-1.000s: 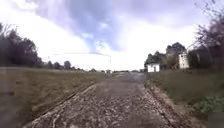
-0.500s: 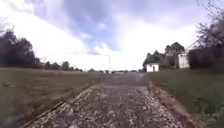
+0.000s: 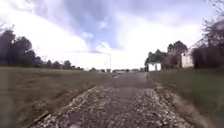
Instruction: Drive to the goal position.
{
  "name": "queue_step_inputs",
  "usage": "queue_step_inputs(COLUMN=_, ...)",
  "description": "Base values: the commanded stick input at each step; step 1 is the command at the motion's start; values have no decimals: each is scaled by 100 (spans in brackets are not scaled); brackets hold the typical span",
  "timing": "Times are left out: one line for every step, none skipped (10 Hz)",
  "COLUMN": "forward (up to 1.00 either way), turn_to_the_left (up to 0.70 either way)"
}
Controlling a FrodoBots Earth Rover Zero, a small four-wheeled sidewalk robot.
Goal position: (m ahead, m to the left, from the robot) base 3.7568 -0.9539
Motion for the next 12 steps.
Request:
queue_step_inputs(forward=85, turn_to_the_left=-29)
queue_step_inputs(forward=85, turn_to_the_left=-34)
queue_step_inputs(forward=85, turn_to_the_left=-34)
queue_step_inputs(forward=85, turn_to_the_left=-34)
queue_step_inputs(forward=85, turn_to_the_left=-34)
queue_step_inputs(forward=85, turn_to_the_left=-34)
queue_step_inputs(forward=85, turn_to_the_left=-34)
queue_step_inputs(forward=85, turn_to_the_left=-34)
queue_step_inputs(forward=85, turn_to_the_left=-34)
queue_step_inputs(forward=85, turn_to_the_left=-19)
queue_step_inputs(forward=85, turn_to_the_left=0)
queue_step_inputs(forward=85, turn_to_the_left=0)
